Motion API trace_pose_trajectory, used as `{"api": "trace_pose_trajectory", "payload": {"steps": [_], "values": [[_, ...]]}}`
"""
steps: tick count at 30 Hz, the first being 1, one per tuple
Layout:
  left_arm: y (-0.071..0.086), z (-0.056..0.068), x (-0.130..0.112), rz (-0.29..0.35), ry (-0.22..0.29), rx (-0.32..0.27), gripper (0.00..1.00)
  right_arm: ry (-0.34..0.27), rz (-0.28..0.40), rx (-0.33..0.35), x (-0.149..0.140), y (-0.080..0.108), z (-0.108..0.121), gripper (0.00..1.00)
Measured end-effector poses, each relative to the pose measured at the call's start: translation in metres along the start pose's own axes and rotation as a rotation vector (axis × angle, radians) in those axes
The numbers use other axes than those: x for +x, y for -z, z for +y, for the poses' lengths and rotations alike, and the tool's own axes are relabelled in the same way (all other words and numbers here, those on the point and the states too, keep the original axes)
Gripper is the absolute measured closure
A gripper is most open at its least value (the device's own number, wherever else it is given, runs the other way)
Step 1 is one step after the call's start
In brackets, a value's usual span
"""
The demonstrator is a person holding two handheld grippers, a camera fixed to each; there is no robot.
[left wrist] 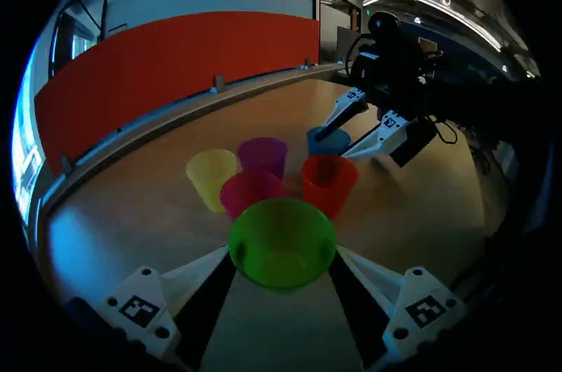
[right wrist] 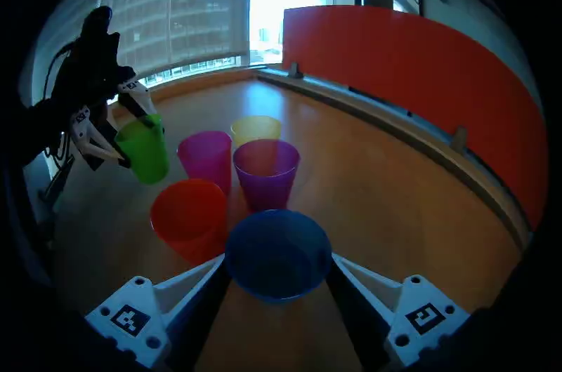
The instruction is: Pour water
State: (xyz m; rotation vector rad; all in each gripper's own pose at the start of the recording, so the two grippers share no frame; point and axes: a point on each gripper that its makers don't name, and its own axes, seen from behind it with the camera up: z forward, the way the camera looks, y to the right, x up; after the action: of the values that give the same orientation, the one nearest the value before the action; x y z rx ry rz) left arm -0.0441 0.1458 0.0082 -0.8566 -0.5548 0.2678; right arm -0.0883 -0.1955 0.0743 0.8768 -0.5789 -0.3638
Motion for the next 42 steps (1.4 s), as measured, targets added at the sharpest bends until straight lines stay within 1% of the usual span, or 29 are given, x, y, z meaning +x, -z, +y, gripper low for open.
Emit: {"api": "trace_pose_trajectory", "payload": {"steps": [6, 9, 15, 18, 24, 31, 34, 39, 42], "values": [[0.006, -0.001, 0.007, 0.016, 0.001, 0.011, 0.15, -0.008, 0.035, -0.017, 0.015, 0.012, 0.002, 0.10], [0.010, 0.000, 0.013, 0.032, 0.005, 0.016, 0.15, -0.017, 0.056, -0.027, 0.026, 0.022, 0.003, 0.09], [0.021, 0.006, 0.033, 0.078, 0.013, 0.019, 0.15, -0.031, 0.112, -0.042, 0.053, 0.046, -0.001, 0.10], [0.027, 0.009, 0.042, 0.099, 0.011, 0.029, 0.15, -0.026, 0.133, -0.049, 0.063, 0.059, -0.004, 0.10], [0.043, 0.009, 0.060, 0.144, -0.006, 0.069, 0.15, -0.013, 0.170, -0.071, 0.083, 0.083, -0.009, 0.10], [0.060, 0.008, 0.080, 0.203, 0.005, 0.103, 0.15, 0.002, 0.226, -0.083, 0.105, 0.109, -0.021, 0.10], [0.066, 0.006, 0.088, 0.227, 0.007, 0.118, 0.15, 0.006, 0.250, -0.089, 0.113, 0.118, -0.026, 0.10], [0.079, 0.009, 0.100, 0.263, 0.001, 0.123, 0.15, 0.005, 0.278, -0.092, 0.122, 0.128, -0.035, 0.10], [0.086, 0.008, 0.106, 0.289, 0.004, 0.137, 0.14, 0.009, 0.290, -0.093, 0.127, 0.133, -0.039, 0.10]]}}
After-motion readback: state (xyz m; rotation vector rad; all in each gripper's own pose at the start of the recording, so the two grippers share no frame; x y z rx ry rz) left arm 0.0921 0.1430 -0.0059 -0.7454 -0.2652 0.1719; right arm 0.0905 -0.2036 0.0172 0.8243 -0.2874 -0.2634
